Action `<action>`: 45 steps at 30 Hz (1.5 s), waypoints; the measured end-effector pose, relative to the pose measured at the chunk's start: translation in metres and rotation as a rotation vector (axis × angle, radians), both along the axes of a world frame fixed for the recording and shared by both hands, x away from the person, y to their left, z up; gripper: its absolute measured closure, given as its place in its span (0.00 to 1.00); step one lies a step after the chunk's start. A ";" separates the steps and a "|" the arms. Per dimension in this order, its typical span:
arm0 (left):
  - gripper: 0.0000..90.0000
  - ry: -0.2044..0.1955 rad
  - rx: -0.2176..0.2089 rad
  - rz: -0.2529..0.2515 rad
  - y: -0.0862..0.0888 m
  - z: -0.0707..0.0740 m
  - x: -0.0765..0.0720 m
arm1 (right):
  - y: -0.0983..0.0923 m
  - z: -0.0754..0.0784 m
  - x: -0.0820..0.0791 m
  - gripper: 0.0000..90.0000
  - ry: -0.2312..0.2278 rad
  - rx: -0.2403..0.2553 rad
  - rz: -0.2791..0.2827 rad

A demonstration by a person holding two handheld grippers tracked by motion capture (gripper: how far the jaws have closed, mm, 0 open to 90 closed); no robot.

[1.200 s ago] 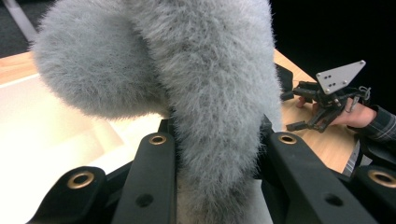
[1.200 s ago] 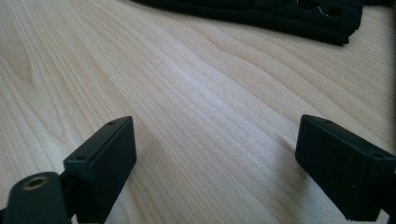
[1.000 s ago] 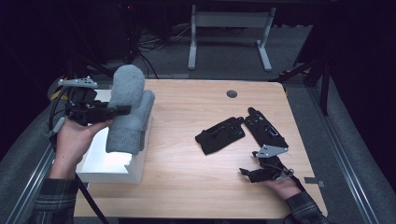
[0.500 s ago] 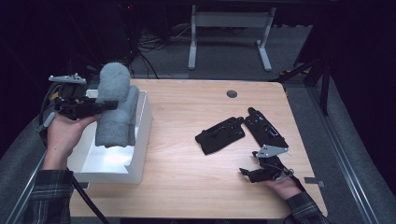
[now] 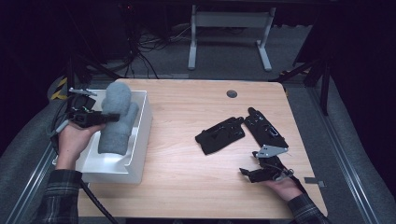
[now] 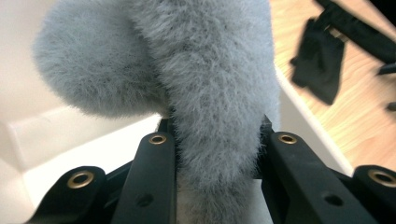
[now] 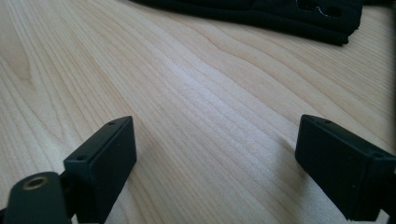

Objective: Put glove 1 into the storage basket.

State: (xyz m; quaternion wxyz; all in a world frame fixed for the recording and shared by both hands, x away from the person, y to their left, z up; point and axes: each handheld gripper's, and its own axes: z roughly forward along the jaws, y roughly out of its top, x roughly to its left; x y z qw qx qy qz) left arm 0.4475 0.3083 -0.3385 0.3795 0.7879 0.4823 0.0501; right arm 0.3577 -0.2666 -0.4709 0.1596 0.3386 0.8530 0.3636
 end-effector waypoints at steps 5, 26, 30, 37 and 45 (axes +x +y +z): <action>0.80 0.061 0.003 0.020 -0.001 -0.031 0.009 | 0.000 0.000 0.000 0.14 -0.002 0.001 -0.001; 0.24 0.029 0.007 0.094 0.000 -0.052 0.002 | 0.000 0.000 -0.001 0.14 0.001 0.001 -0.004; 0.18 -0.045 0.005 0.080 -0.009 -0.027 -0.010 | -0.001 0.000 -0.001 0.14 0.001 -0.002 -0.005; 0.18 -0.141 -0.001 0.003 -0.036 0.002 -0.027 | -0.001 0.000 -0.001 0.14 0.001 -0.003 -0.006; 0.18 -0.259 0.001 -0.119 -0.087 0.027 -0.053 | -0.001 0.000 -0.002 0.13 -0.002 -0.004 -0.009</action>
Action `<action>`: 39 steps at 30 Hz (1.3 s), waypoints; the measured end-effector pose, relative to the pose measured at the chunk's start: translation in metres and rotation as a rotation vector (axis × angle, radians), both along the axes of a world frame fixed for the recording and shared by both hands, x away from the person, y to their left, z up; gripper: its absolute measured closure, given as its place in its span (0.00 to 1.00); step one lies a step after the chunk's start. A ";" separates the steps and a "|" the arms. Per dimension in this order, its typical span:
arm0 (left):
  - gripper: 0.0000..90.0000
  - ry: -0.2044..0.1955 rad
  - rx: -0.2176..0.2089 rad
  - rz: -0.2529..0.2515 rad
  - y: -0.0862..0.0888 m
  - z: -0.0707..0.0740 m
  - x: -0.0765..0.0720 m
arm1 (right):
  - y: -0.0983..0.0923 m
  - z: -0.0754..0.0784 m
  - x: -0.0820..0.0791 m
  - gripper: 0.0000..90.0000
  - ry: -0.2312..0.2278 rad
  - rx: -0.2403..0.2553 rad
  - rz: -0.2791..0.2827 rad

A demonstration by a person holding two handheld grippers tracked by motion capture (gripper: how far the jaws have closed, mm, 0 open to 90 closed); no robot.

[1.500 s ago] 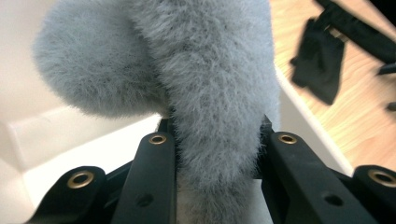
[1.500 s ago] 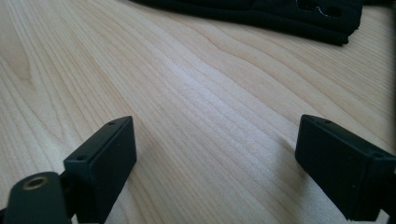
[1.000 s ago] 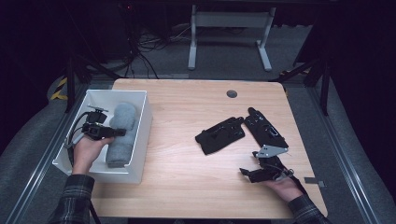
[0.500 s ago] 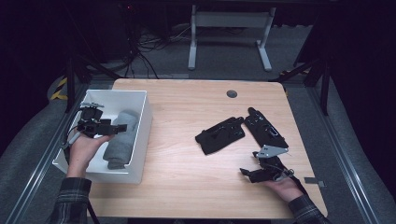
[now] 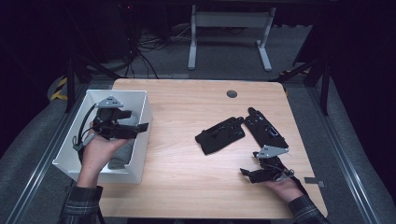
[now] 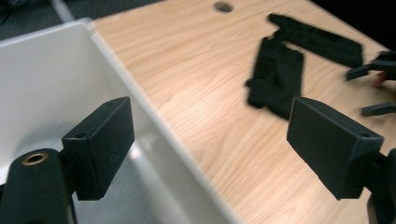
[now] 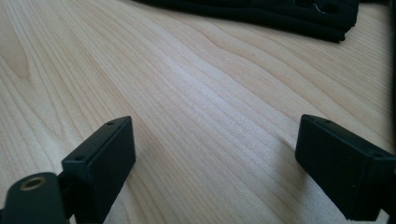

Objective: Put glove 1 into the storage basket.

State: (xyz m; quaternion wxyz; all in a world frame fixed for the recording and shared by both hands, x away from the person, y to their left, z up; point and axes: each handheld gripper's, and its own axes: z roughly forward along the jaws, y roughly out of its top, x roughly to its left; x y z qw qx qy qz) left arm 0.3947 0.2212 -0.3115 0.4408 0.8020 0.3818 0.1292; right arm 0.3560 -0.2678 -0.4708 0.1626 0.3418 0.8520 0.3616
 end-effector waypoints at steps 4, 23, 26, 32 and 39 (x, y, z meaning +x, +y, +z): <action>0.18 -0.022 -0.002 -0.042 -0.020 0.006 -0.009 | 0.000 0.000 0.000 0.13 0.000 0.000 0.000; 0.18 0.019 0.026 -0.295 -0.124 -0.055 -0.036 | 0.000 0.000 0.000 0.10 0.001 -0.006 -0.005; 0.17 0.044 0.045 -0.315 -0.130 -0.077 -0.036 | 0.000 0.000 0.001 0.09 0.006 -0.008 -0.009; 0.20 0.070 0.061 -0.324 -0.136 -0.105 -0.037 | 0.003 0.008 0.001 0.22 0.027 -0.050 0.002; 0.43 0.048 0.088 -0.297 -0.141 -0.121 -0.018 | 0.007 0.019 0.009 0.35 0.012 -0.029 -0.025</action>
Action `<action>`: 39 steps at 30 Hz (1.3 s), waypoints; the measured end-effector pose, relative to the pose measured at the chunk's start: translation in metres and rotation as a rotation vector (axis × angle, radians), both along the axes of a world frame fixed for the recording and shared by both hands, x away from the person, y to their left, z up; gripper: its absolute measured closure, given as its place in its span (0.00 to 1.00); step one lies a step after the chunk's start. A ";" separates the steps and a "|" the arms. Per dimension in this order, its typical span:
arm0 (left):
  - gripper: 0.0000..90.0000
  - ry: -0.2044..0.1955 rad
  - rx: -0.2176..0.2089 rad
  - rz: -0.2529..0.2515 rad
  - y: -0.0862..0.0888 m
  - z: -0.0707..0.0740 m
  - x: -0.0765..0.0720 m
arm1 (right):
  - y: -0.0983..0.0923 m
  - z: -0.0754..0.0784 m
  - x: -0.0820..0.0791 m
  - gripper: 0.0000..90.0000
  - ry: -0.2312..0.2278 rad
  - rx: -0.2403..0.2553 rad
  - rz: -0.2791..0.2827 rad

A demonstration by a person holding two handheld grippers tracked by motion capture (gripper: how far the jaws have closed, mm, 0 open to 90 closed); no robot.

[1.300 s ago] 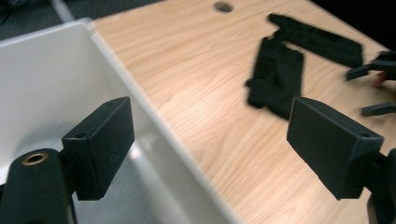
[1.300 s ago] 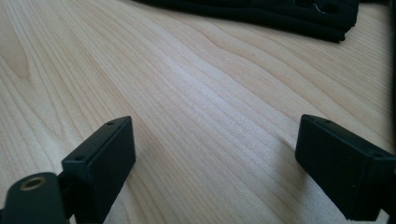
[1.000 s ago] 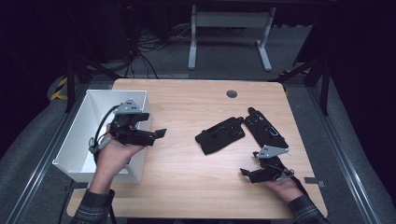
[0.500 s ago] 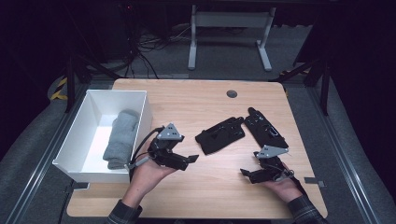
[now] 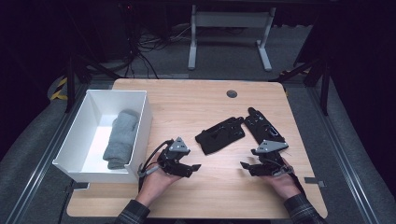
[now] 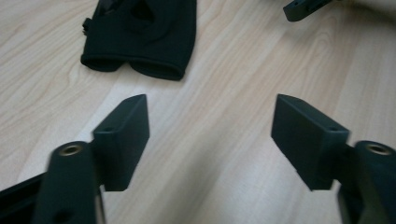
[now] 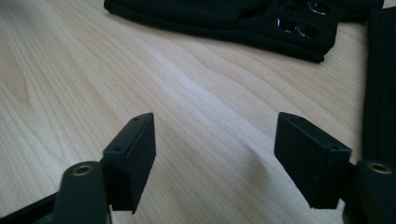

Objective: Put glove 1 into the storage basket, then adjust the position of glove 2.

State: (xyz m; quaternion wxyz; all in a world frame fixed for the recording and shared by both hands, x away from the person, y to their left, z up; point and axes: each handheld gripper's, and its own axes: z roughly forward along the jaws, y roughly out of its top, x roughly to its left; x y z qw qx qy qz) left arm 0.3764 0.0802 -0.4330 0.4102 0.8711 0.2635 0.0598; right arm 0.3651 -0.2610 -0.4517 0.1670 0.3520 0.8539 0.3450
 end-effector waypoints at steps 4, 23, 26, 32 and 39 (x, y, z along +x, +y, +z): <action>0.71 -0.009 0.016 0.008 -0.014 0.002 0.021 | 0.002 0.000 -0.002 0.41 0.017 -0.015 0.006; 1.00 0.069 0.145 -0.036 -0.059 -0.021 0.067 | -0.013 0.004 -0.010 0.40 0.015 0.017 -0.023; 1.00 0.083 0.161 -0.064 -0.060 -0.019 0.060 | -0.015 0.006 -0.010 0.40 0.006 0.026 -0.031; 1.00 0.115 0.155 -0.108 -0.058 -0.019 0.041 | -0.025 0.009 -0.006 0.42 0.001 0.038 -0.061; 1.00 0.153 0.142 -0.150 -0.053 -0.019 0.017 | -0.039 0.014 -0.003 0.62 -0.024 0.031 -0.096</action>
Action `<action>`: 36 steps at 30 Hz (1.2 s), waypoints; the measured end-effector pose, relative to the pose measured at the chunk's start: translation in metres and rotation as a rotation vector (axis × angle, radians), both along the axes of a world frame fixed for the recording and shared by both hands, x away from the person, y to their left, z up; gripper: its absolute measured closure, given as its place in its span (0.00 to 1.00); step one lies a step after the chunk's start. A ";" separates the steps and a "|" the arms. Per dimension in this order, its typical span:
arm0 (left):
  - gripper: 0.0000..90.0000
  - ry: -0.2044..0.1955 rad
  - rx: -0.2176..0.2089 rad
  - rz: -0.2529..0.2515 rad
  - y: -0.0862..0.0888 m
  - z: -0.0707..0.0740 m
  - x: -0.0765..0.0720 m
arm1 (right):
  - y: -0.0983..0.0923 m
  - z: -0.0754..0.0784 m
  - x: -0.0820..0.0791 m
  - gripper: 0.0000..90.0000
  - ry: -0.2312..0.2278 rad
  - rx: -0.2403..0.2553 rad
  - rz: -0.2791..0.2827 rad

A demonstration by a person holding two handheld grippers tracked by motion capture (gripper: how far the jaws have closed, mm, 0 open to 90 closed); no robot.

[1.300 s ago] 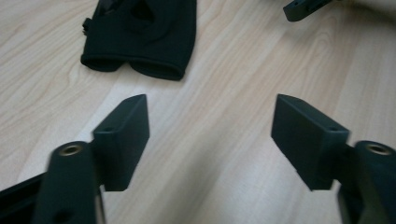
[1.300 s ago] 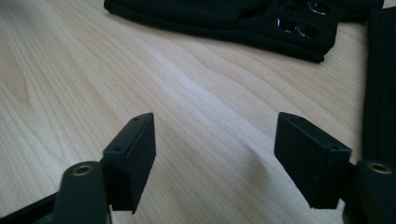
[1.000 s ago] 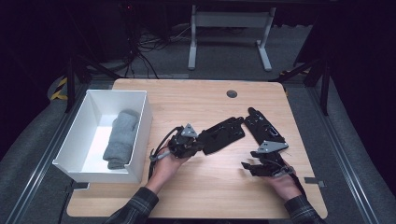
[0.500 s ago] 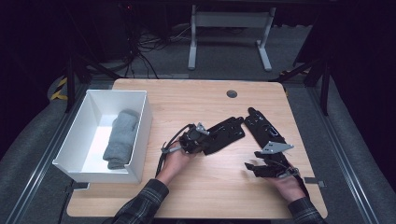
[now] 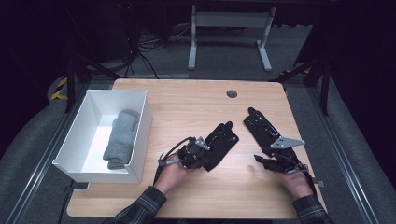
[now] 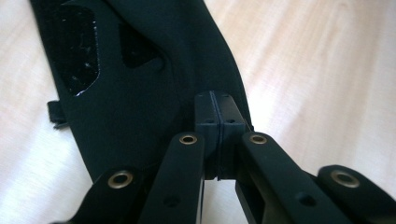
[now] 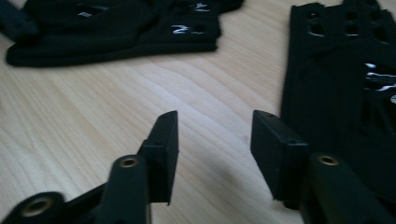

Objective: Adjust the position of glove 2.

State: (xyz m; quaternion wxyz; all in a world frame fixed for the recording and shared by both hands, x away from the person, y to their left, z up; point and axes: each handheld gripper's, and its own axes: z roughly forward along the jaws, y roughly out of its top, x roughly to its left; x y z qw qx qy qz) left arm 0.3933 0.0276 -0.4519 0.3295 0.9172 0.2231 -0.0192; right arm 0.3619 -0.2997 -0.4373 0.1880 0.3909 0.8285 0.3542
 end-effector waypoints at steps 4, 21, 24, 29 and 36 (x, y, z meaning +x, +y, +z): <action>1.00 0.009 -0.007 -0.020 0.003 0.000 -0.015 | -0.013 0.004 0.004 0.78 -0.020 0.003 -0.037; 0.71 -0.063 -0.061 0.044 0.043 0.010 -0.037 | -0.037 -0.009 0.037 1.00 0.030 -0.099 -0.119; 0.66 -0.062 -0.062 0.053 0.044 0.008 -0.033 | -0.037 -0.010 0.037 1.00 0.041 -0.100 -0.115; 0.67 -0.062 -0.074 0.055 0.044 0.008 -0.034 | -0.033 -0.011 0.033 1.00 0.068 -0.103 -0.080; 0.67 -0.076 -0.094 0.058 0.043 0.009 -0.036 | -0.012 -0.010 0.014 1.00 0.115 -0.096 -0.031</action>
